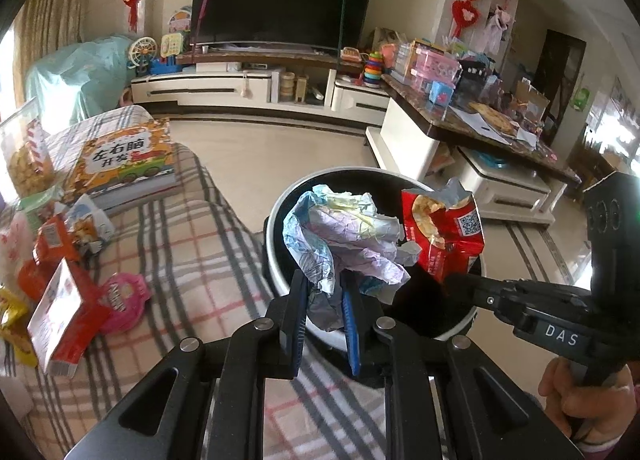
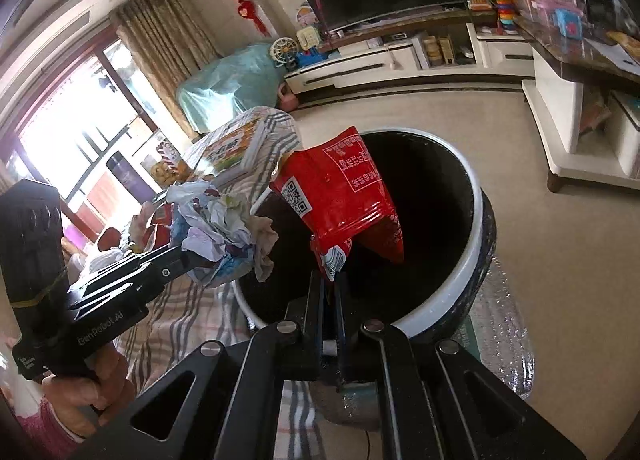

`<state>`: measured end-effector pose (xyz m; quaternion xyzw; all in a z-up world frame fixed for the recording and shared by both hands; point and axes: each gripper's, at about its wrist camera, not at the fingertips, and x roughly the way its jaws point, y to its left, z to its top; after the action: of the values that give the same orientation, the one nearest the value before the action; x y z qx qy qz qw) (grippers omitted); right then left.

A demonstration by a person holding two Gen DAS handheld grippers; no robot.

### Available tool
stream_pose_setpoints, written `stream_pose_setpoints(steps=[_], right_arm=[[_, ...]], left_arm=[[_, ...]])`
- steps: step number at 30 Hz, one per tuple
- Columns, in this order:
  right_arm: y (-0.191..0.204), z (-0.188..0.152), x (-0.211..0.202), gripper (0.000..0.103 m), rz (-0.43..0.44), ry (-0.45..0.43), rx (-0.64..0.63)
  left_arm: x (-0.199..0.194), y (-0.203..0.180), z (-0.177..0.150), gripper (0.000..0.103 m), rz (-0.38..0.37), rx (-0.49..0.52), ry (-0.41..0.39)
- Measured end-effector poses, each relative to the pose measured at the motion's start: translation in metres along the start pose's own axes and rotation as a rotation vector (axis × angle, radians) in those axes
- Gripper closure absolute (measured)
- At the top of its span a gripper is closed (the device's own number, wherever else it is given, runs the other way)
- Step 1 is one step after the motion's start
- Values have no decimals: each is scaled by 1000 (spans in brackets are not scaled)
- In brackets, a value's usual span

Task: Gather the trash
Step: 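Carry both items over the trash bin and open both tools to drop them, then move both open tools back over the bed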

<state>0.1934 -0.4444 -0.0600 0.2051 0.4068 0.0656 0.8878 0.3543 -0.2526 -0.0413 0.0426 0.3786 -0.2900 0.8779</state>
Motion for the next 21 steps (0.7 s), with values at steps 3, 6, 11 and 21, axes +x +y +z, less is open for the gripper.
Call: stream_pose_setpoints(steps=[3,6,11,21], right_arm=[[-5,5,3,99,-2,5,-1],[-6,8,6,93,-12,9,-7],[-8,9,2,91,-45,-4,-5],[2,1,-17,25,-54,-81,9]], left_arm=[[9,-1,8,87,-8,-1,14],[14,-3,12,81,-12,2,20],[13,-8,11,62,6,12,16],[-25,8,-25,40,25,-57,-23]])
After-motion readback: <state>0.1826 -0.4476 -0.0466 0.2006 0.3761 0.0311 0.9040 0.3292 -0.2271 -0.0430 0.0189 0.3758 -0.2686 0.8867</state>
